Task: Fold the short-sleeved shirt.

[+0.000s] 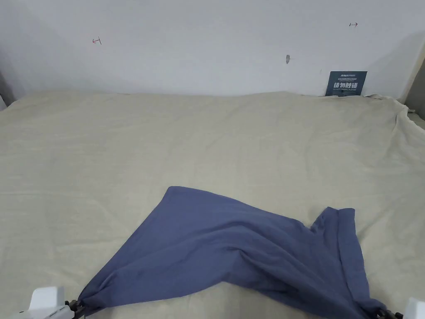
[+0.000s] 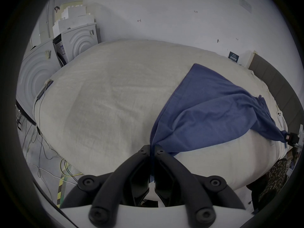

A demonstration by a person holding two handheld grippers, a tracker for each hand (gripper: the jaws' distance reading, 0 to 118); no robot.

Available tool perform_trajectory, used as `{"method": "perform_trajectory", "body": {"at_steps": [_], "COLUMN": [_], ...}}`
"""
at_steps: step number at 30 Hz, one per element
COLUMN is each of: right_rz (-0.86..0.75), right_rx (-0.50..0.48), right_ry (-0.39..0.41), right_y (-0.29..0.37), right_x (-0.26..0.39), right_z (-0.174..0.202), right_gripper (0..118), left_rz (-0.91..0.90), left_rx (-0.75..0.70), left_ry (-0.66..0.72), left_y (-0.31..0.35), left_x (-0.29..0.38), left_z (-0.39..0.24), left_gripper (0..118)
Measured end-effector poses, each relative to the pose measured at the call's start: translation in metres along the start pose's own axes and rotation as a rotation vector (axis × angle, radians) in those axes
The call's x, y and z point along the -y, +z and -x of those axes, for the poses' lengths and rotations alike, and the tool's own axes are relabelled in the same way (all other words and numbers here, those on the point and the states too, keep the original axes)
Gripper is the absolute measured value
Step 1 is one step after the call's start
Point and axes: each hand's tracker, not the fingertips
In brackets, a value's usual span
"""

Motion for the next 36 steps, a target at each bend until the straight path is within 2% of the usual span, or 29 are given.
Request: {"method": "perform_trajectory", "body": {"at_steps": [6, 11, 12, 13, 14, 15, 16, 17, 18, 19, 20, 28, 31, 34, 36], "right_rz": [0.097, 0.172, 0.168, 0.166, 0.165, 0.163, 0.154, 0.139, 0.117, 0.078, 0.044, -0.279, -0.378, -0.459, -0.481], "right_rx": [0.052, 0.066, 0.066, 0.066, 0.062, 0.06, 0.057, 0.051, 0.037, 0.02, 0.016, -0.038, -0.023, -0.005, 0.006], "right_ry": [0.075, 0.073, 0.069, 0.065, 0.058, 0.047, 0.037, 0.026, 0.017, 0.011, 0.013, 0.054, 0.088, 0.109, 0.123], "right_y": [-0.024, -0.031, -0.019, -0.016, -0.013, -0.008, -0.003, 0.003, 0.009, 0.017, 0.02, 0.084, 0.105, 0.121, 0.126], "right_x": [0.0, 0.003, 0.002, 0.0, -0.002, -0.006, -0.011, -0.015, -0.021, -0.029, -0.037, -0.097, -0.106, -0.106, -0.105], "right_z": [0.013, 0.021, 0.032, 0.033, 0.034, 0.035, 0.034, 0.035, 0.036, 0.038, 0.034, 0.044, 0.051, 0.058, 0.062], "right_gripper": [3, 3, 3, 3, 5, 10, 25, 59, 82, 96, 98, 96, 95, 80, 51], "left_rz": [0.074, 0.105, 0.113, 0.125, 0.131, 0.145, 0.156, 0.158, 0.14, 0.102, 0.06, -0.208, -0.307, -0.387, -0.423], "left_rx": [-0.036, -0.069, -0.073, -0.062, -0.063, -0.031, 0.0, 0.02, 0.043, 0.066, 0.083, 0.118, 0.12, 0.137, 0.173], "left_ry": [-0.02, -0.015, -0.01, -0.004, 0.004, 0.027, 0.06, 0.088, 0.104, 0.105, 0.102, -0.018, -0.026, -0.022, -0.013], "left_y": [-0.024, -0.034, -0.034, -0.033, -0.029, -0.025, -0.021, -0.015, -0.007, 0.002, 0.011, 0.074, 0.09, 0.099, 0.103], "left_x": [0.003, 0.004, 0.002, 0.0, -0.004, -0.007, -0.011, -0.016, -0.022, -0.029, -0.036, -0.096, -0.107, -0.109, -0.108], "left_z": [-0.019, -0.026, -0.026, -0.026, -0.026, -0.026, -0.026, -0.028, -0.031, -0.035, -0.04, -0.092, -0.108, -0.118, -0.123], "left_gripper": [1, 2, 2, 6, 16, 27, 47, 75, 90, 98, 99, 99, 98, 85, 65]}}
